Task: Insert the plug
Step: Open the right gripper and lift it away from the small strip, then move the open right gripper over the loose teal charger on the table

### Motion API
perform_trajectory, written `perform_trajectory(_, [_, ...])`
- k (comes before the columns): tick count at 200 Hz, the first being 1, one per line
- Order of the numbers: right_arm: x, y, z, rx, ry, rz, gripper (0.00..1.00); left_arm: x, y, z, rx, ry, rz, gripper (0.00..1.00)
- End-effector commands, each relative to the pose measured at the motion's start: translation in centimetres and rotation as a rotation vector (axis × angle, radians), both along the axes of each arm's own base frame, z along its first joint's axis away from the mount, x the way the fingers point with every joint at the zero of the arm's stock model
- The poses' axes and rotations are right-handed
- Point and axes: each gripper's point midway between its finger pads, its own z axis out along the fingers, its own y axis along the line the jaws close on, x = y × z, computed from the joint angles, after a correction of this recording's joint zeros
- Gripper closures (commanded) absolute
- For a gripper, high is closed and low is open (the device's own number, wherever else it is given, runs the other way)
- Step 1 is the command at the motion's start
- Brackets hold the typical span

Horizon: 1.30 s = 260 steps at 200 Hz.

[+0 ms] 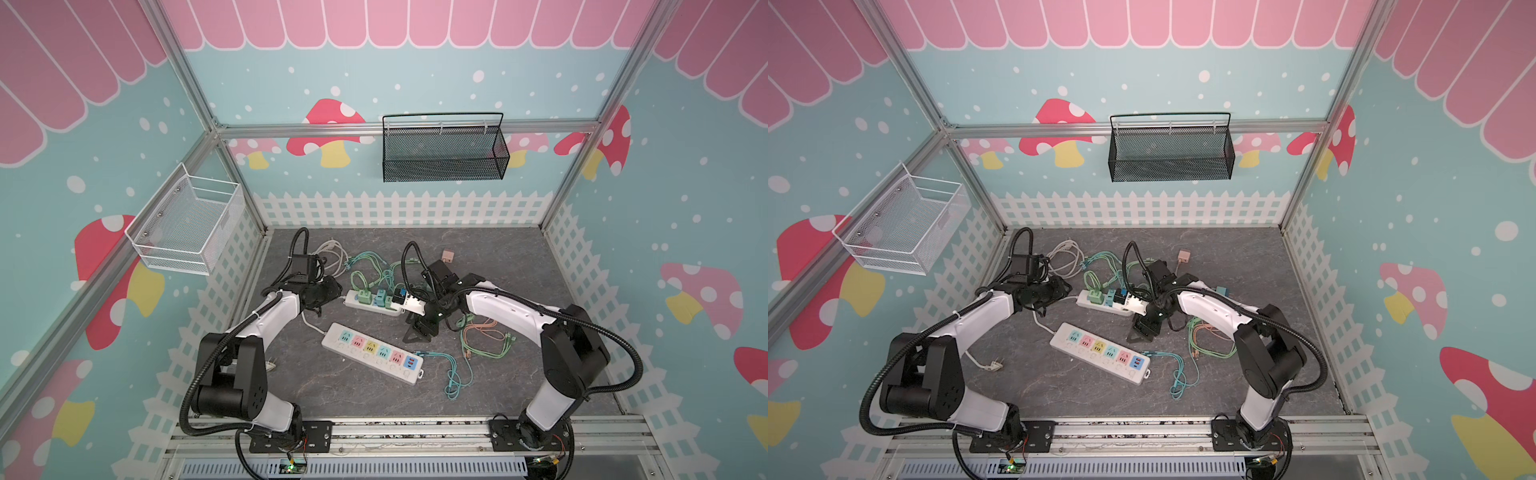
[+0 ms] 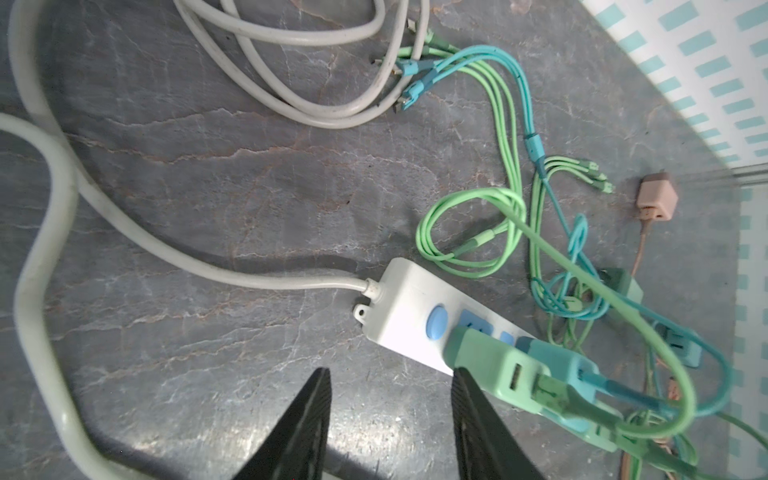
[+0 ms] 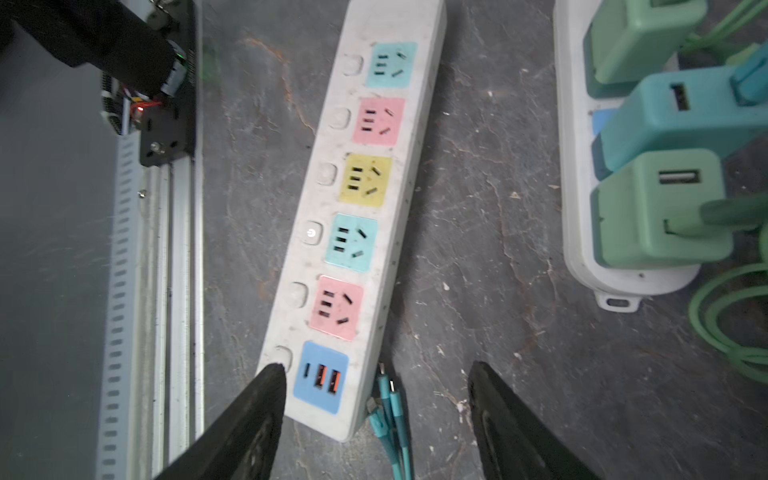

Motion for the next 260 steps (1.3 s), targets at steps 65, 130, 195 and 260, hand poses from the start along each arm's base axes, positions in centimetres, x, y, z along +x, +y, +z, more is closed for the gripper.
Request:
perform_trajectory(65, [8.7,-6.7,8.2,0.078,-0.254,-0.642,0.26,-4.3,0.1,4.9,-0.018,-0.084,-0.024,0.43])
perform_trajectory(130, [14.7,-17.0,5.4,-0.113,-0.269,-1.14,0.2,-7.0,-0.4,7.6,-0.036,-0.133,-0.063,0.39])
perform_trajectory(195, [16.6,-24.0,1.9,-0.092,-0.052,-1.574,0.24,-8.7,-0.8,7.9,-0.049,-0.145,-0.102,0.36])
perform_trajectory(260, [15.8,-25.9,1.0,0.0,0.193,-1.99,0.4,-9.1,-0.8,7.0,-0.043,-0.128,-0.11,0.36])
